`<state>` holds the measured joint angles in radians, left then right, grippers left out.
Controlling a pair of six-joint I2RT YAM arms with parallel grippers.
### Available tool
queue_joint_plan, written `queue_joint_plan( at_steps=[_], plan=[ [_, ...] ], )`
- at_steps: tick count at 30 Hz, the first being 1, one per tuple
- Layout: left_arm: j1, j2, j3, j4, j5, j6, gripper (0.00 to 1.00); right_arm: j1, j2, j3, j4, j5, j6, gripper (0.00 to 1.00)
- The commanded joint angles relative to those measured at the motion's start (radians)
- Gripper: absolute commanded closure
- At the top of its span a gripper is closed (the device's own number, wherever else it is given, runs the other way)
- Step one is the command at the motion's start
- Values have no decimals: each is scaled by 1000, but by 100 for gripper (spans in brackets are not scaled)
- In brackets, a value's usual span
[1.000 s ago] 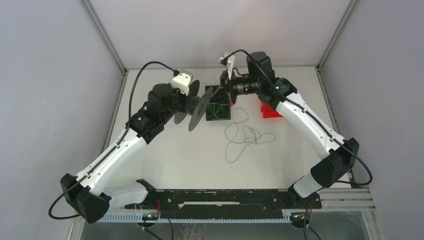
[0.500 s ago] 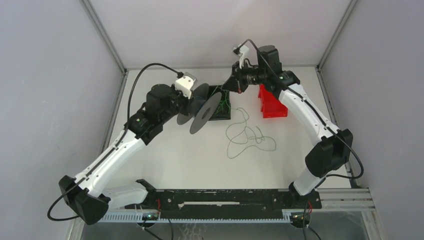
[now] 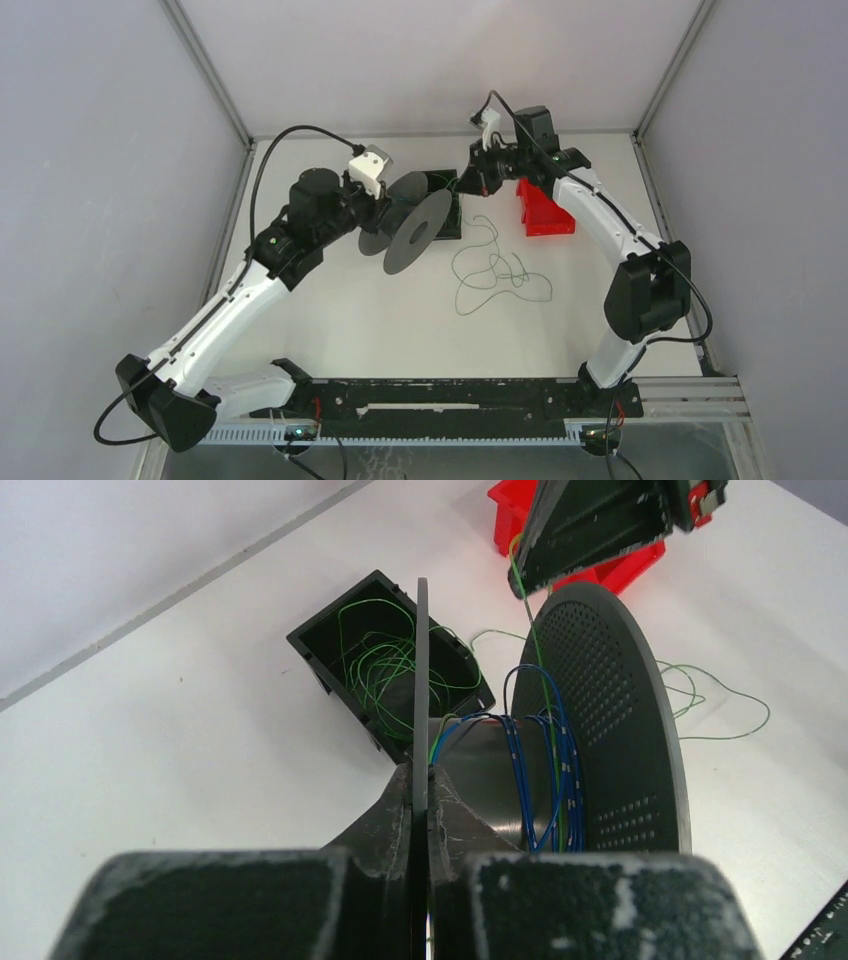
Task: Wrap the cables
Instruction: Wrap the cable around the cable reel.
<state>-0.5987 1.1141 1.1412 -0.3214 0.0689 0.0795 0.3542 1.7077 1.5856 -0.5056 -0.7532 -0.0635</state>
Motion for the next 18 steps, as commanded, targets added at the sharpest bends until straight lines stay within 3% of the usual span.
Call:
queue_joint_plan(
  at_steps=[1, 18],
  plan=[
    [15, -41, 73, 48, 59, -69, 100, -5, -3, -68, 93, -35, -8, 94],
    [107, -34, 146, 42, 157, -241, 100, 29, 50, -273, 271, -168, 73, 84]
  ],
)
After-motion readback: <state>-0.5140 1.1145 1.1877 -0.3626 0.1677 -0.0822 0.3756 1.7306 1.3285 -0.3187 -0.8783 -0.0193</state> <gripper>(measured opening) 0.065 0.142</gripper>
